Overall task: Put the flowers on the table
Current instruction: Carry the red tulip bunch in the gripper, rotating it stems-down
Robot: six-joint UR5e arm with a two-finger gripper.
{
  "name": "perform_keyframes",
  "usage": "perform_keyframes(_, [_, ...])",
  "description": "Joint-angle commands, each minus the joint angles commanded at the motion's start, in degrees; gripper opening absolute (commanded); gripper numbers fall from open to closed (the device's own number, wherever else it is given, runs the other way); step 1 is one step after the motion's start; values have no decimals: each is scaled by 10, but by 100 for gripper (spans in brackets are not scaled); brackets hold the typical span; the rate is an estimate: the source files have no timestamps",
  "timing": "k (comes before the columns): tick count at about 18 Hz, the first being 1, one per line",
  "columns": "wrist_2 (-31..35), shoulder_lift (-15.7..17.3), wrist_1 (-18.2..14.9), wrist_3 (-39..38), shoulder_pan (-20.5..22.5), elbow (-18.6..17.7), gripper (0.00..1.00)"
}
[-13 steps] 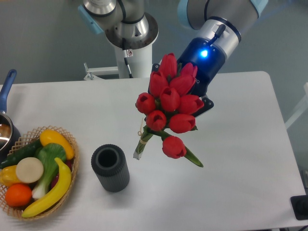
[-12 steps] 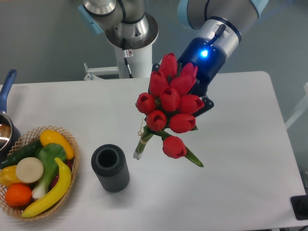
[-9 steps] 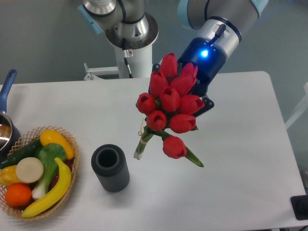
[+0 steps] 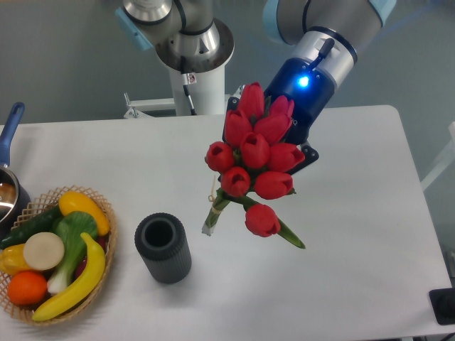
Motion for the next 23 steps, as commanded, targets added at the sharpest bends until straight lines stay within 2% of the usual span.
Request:
perform_keyframes(3, [74, 15, -3, 1, -1, -4, 38])
perform_keyframes(6, [170, 34, -4, 4, -3, -25, 39])
perform_keyframes(8, [212, 48, -4, 25, -4, -44, 39])
perform_keyframes(12, [283, 56, -4, 36, -5, -66, 39])
perform_keyframes(14, [329, 61, -4, 43, -5, -89, 39])
perform_keyframes(17, [398, 71, -3, 81, -5, -144, 39])
perform_keyframes(20, [446, 76, -5, 110, -4, -164, 39])
perform_keyframes(23, [537, 76, -6, 115, -6, -175, 39])
